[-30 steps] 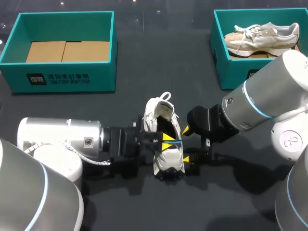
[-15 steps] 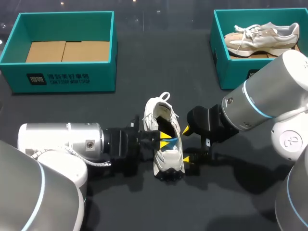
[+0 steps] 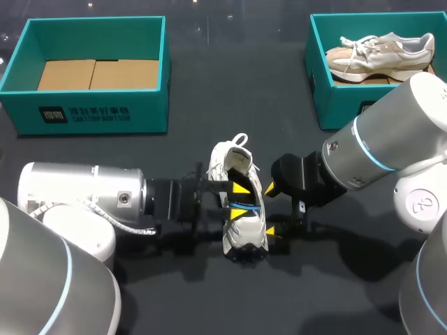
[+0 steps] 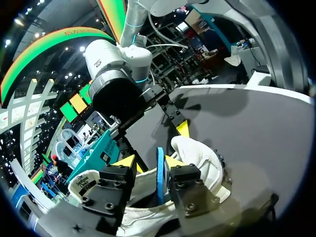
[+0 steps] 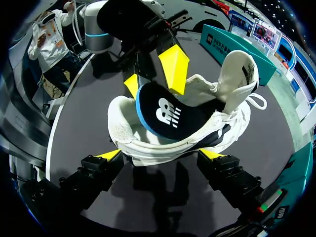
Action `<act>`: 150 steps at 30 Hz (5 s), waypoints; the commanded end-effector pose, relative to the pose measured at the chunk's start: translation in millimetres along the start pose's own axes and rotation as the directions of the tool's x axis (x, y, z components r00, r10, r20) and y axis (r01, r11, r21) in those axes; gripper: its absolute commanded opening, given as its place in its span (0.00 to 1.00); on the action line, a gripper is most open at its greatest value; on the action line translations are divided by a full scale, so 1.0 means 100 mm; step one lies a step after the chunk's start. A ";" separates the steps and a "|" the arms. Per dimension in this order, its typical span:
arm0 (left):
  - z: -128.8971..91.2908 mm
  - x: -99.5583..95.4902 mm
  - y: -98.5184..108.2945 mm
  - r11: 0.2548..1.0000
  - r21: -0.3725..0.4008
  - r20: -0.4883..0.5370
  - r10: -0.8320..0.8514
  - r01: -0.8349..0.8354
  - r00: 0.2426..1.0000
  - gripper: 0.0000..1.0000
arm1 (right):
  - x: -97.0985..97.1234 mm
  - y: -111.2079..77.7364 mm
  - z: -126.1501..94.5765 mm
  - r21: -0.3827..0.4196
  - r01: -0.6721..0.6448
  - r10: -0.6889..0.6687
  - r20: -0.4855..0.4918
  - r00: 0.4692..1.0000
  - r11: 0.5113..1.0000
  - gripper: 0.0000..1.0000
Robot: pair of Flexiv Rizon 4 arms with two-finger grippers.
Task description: Take the shoe out of the shoebox, open the shoe tongue, remove and reinsert the insole, then place the shoe into the shoebox
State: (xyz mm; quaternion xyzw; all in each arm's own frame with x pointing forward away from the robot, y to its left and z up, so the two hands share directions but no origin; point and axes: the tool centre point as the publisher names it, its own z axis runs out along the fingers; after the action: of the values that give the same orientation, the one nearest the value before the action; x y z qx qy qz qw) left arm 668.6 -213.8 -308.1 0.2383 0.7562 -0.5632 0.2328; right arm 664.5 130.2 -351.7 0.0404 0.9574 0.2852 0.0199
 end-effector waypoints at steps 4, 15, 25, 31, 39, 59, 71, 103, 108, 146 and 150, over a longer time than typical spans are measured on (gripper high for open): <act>-0.06 0.00 -0.04 1.000 -0.014 -0.076 -0.014 0.013 0.997 0.36 | 0.01 0.00 0.00 0.000 0.000 0.000 0.002 1.000 1.000 1.00; -0.28 0.05 -0.06 1.000 -0.030 -0.172 -0.014 0.009 0.985 0.38 | 0.03 -0.14 -0.39 -0.010 -0.020 0.020 0.028 0.999 1.000 1.00; -0.59 0.06 -0.12 0.997 -0.073 -0.313 0.014 -0.039 0.950 0.40 | 0.06 -0.38 -0.72 0.039 -0.053 0.052 0.039 0.998 0.998 1.00; -0.81 -0.02 -0.09 0.994 -0.093 -0.400 0.019 -0.061 0.916 0.39 | 0.06 -0.48 -0.80 0.054 -0.040 0.040 0.000 0.999 0.998 1.00; -1.15 -0.26 -0.10 0.994 -0.047 -0.541 0.054 -0.094 0.839 0.39 | 0.06 -0.48 -0.80 0.054 -0.040 0.040 0.000 0.999 0.998 1.00; -1.53 -0.43 -0.12 0.947 0.073 -0.841 0.227 -0.312 0.492 0.00 | 0.06 -0.48 -0.80 0.054 -0.040 0.040 0.000 0.999 0.998 1.00; -1.26 -0.47 -0.16 0.892 0.214 -0.859 0.366 -0.399 0.358 0.00 | 0.12 -0.67 -1.09 0.088 -0.089 0.088 0.017 0.996 0.992 1.00; -0.29 -0.03 -0.23 0.816 0.326 -0.878 0.448 -0.478 0.166 0.00 | 0.13 -0.78 -1.19 0.095 -0.119 0.117 0.028 0.993 0.988 1.00; -0.26 0.05 -0.20 0.821 0.332 -0.879 0.448 -0.465 0.163 0.00 | 0.13 -0.78 -1.19 0.095 -0.119 0.117 0.028 0.993 0.988 1.00; 0.01 0.25 0.28 0.820 0.206 -0.894 0.379 -0.534 0.237 0.00 | 0.13 -0.78 -1.19 0.095 -0.119 0.117 0.028 0.993 0.988 1.00; 0.07 0.23 0.19 0.822 0.211 -0.885 0.390 -0.529 0.255 0.00 | 0.13 -0.78 -1.19 0.095 -0.119 0.117 0.028 0.993 0.988 1.00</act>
State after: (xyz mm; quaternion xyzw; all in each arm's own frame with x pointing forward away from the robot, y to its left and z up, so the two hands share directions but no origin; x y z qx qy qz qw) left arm 667.8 -221.2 -343.9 0.6964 0.6879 -0.1977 -0.0532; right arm 642.0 1.9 -295.0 0.1000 0.9655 0.2403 0.0098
